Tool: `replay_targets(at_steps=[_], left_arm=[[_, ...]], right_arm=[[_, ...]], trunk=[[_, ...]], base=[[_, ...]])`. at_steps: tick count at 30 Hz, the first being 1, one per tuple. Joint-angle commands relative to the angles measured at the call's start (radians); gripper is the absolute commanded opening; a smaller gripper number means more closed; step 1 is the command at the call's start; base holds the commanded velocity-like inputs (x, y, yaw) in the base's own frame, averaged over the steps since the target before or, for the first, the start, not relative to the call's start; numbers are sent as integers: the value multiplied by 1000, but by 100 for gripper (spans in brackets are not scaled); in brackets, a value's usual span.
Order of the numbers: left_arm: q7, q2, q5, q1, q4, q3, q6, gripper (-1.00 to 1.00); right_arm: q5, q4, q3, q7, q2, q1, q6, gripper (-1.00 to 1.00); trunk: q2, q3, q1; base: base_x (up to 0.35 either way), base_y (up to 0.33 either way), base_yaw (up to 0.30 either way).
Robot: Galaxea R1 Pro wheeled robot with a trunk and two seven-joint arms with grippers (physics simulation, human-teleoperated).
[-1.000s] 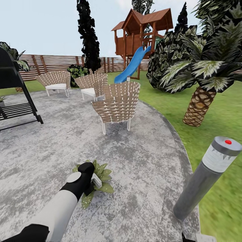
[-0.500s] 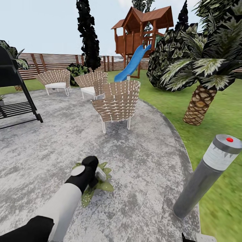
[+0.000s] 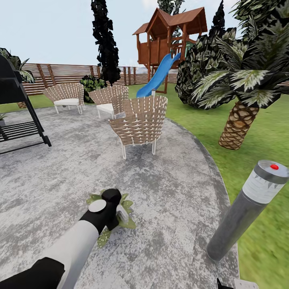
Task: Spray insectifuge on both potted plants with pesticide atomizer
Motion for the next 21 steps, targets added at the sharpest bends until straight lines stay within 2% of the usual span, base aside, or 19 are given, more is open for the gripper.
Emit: replay_targets(at_steps=[1, 7, 13, 21], left_arm=[[-11, 1, -12, 1, -1, -3, 6, -100], [-12, 15, -12, 1, -2, 0, 5, -100], [-15, 51, -7, 2, -3, 4, 2, -100], [-15, 71, -1, 5, -1, 3, 1, -100]], right_arm=[[10, 1, -8, -2, 0, -1, -4, 100], [10, 1, -8, -2, 0, -1, -3, 100], [10, 1, -8, -3, 0, -1, -3, 100], [10, 1, -8, -4, -2, 1, -4, 100]], trunk=[[0, -1, 0], [0, -1, 0], [0, -1, 0], [0, -1, 0]], base=[[0, 0, 0], [0, 0, 0], [0, 0, 0], [0, 0, 0]])
